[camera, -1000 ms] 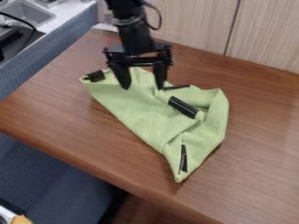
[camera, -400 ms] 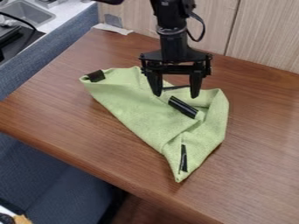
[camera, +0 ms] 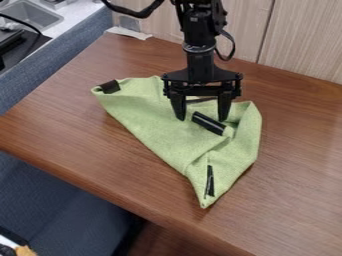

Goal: Unfold the cloth form top right to bottom left

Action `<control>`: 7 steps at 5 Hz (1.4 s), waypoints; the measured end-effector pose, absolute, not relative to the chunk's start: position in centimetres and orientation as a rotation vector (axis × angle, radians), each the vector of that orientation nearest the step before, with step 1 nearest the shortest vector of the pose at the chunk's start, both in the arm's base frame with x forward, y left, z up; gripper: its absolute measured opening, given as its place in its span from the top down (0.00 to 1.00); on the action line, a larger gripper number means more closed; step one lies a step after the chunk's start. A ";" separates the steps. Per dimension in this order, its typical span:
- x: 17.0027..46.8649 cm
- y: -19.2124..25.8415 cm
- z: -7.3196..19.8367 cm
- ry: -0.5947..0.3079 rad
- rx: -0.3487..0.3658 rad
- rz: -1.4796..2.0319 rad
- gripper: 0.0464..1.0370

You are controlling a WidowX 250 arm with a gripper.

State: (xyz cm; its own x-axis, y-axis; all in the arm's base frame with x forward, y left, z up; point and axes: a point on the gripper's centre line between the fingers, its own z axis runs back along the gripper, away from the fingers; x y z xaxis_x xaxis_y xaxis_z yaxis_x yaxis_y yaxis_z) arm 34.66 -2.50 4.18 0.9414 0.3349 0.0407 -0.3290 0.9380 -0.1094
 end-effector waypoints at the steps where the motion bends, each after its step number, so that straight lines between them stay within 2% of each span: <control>1: 34.6 -2.4 3.6 -0.042 -0.093 0.363 0.04; 2: 34.8 -2.3 3.0 -0.034 -0.083 0.385 0.09; 4: 34.9 -2.4 2.7 -0.046 -0.064 0.398 0.66; 5: 34.9 -2.2 2.7 -0.049 -0.056 0.406 0.86; 6: 34.9 -2.2 2.5 -0.053 -0.057 0.399 0.98; 7: 34.7 -2.1 2.6 -0.056 -0.053 0.388 0.99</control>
State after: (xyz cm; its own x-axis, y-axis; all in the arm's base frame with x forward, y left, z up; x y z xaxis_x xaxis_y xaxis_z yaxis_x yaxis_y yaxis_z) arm 34.72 -2.10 2.57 0.9240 0.3798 0.0444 -0.3769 0.9242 -0.0624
